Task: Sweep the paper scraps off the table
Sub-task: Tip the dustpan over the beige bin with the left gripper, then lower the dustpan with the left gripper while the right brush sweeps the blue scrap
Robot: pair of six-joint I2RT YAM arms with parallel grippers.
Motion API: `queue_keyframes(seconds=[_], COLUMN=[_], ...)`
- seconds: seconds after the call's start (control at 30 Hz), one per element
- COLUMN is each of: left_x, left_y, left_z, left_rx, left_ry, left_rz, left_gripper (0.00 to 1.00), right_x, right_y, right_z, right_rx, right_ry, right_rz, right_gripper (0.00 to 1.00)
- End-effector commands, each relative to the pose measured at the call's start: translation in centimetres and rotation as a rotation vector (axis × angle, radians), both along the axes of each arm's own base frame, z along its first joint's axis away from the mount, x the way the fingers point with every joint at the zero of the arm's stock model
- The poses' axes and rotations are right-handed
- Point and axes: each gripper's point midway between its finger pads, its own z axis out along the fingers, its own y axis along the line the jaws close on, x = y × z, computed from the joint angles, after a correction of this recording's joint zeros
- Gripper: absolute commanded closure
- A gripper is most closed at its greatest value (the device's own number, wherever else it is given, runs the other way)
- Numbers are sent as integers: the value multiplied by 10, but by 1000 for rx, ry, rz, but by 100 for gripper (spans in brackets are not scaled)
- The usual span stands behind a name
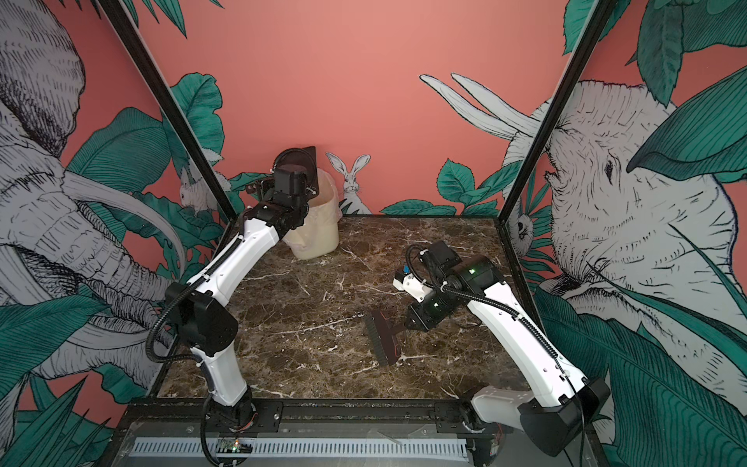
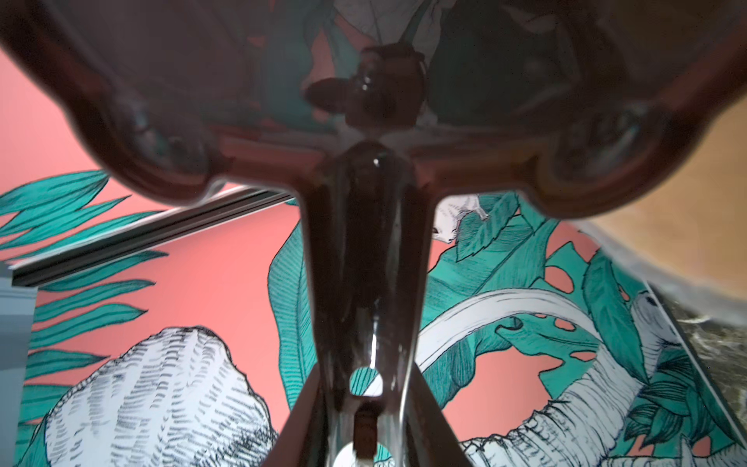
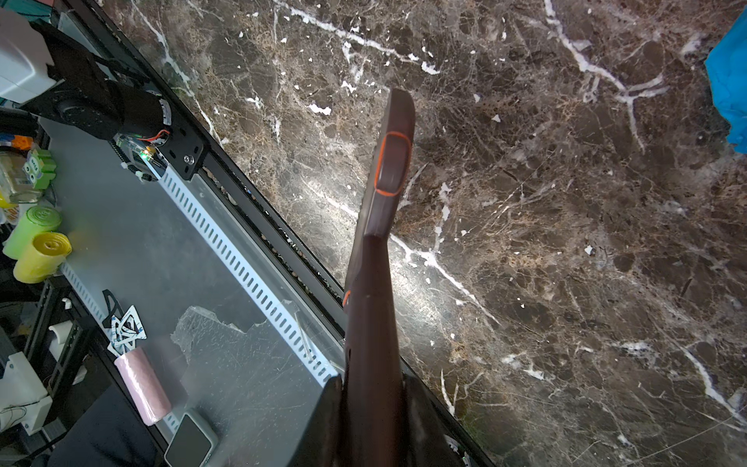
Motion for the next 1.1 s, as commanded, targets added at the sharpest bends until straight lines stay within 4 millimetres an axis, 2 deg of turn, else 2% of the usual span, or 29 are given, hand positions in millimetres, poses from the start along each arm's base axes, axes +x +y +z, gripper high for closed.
queue_keyframes(seconds=[0.0, 0.13, 0.27, 0.4, 0.5, 0.6, 0.77, 0.87, 1.07], left_x=[-19, -28, -47, -67, -86, -107, -148, -172, -216], left_y=[12, 15, 12, -12, -39, -71, -128, -149, -166], left_z=[35, 48, 62, 62, 47, 17, -50, -94, -168], left_rx=[-18, -87, -254, -397, -493, -655, -824, -923, -1085], left_ry=[-96, -155, -219, -218, -180, -102, 66, 175, 338], left_rz=[33, 43, 21, -47, -97, -143, -202, -187, -122], left_gripper=[100, 100, 100, 100, 100, 100, 100, 100, 100], right_x=[-3, 3, 18, 40, 59, 78, 105, 120, 150], right_y=[-3, -13, -30, -51, -63, -76, -92, -100, -113], right_z=[8, 9, 14, 20, 26, 30, 33, 34, 29], right_rx=[10, -46, -147, -286, -382, -481, -616, -666, -719], right_ry=[-24, -68, -148, -241, -306, -361, -418, -433, -421], right_rz=[3, -13, -38, -61, -88, -124, -160, -183, -203], right_gripper=[100, 100, 100, 100, 100, 100, 100, 100, 100])
